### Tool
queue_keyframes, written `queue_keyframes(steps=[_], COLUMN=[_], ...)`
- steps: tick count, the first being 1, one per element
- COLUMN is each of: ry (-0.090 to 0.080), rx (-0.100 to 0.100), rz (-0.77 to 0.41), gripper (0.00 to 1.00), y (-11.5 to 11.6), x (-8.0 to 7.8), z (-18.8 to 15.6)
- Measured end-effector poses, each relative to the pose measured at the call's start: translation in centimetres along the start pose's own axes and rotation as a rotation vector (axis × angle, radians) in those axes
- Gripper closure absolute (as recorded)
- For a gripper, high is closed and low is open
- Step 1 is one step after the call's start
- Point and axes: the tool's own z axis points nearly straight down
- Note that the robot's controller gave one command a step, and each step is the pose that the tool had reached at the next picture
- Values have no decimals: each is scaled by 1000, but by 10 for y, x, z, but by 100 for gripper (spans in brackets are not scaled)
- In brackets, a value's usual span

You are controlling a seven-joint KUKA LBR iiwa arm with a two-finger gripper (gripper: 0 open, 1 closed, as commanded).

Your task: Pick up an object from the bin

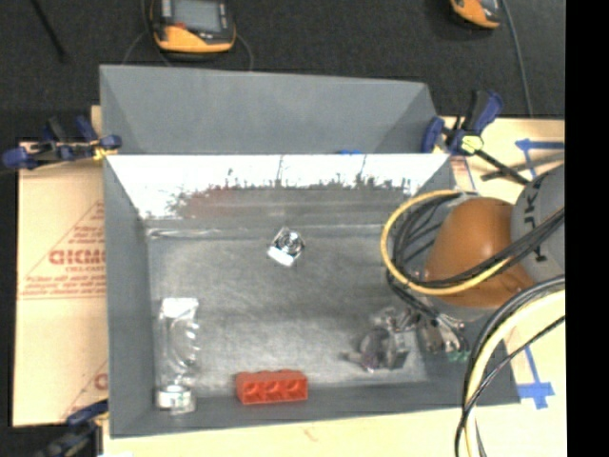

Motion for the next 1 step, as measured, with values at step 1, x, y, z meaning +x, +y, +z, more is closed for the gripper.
queue_keyframes(steps=[1], ry=[-5], rx=[2], rz=[35], gripper=[100], y=[-7], x=[-8], z=[-129])
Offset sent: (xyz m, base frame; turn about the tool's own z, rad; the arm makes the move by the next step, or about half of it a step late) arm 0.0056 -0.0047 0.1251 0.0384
